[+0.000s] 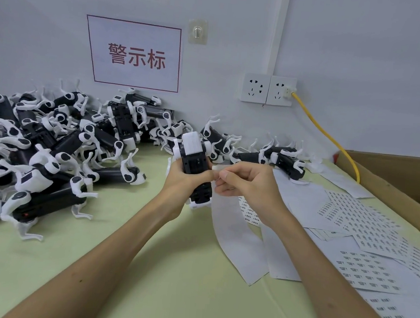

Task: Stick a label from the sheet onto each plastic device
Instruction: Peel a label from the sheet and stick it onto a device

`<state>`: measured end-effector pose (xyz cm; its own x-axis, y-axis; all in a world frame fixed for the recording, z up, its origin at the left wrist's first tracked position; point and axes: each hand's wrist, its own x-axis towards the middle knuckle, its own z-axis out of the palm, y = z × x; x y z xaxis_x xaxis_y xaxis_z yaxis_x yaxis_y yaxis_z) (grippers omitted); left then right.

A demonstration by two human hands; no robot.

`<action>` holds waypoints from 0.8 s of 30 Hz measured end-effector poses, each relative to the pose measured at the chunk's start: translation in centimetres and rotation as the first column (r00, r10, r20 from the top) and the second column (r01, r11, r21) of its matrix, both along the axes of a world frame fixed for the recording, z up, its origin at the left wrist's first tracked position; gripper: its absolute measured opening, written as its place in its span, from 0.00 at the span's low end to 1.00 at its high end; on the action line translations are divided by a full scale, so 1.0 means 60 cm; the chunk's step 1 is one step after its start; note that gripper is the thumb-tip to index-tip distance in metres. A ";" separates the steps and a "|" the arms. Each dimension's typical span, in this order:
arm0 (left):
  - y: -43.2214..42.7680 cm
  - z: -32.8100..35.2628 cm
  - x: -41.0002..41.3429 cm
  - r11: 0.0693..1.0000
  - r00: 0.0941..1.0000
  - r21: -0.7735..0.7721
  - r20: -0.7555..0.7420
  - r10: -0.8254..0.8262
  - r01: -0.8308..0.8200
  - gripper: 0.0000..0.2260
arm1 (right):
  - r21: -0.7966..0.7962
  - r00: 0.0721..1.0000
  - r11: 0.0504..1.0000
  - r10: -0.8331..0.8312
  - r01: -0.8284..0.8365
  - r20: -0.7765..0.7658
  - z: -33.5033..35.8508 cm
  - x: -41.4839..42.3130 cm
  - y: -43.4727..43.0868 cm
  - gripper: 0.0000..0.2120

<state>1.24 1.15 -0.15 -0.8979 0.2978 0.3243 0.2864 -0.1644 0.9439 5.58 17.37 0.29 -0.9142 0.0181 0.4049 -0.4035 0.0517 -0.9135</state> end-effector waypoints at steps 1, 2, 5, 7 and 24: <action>0.000 0.000 0.000 1.000 1.000 -0.005 0.000 0.001 -0.001 0.09 | -0.003 1.000 1.000 0.012 -0.012 0.008 0.000 0.000 0.001 0.06; 0.001 0.000 0.001 1.000 1.000 -0.010 0.003 0.004 -0.004 0.08 | -0.006 1.000 1.000 0.025 -0.025 0.015 0.000 0.000 0.002 0.06; 0.001 0.001 0.002 1.000 1.000 -0.018 0.007 0.015 -0.015 0.09 | -0.009 0.999 0.999 0.043 -0.042 0.027 0.000 0.000 0.003 0.06; 0.002 0.000 0.001 1.000 1.000 -0.017 0.009 0.013 -0.013 0.09 | -0.009 0.999 0.999 0.043 -0.043 0.031 0.001 0.001 0.003 0.06; 0.000 -0.006 -0.006 0.998 0.999 0.041 -0.016 -0.042 0.043 0.13 | -0.019 1.000 1.000 0.019 -0.019 -0.004 -0.002 0.000 0.000 0.06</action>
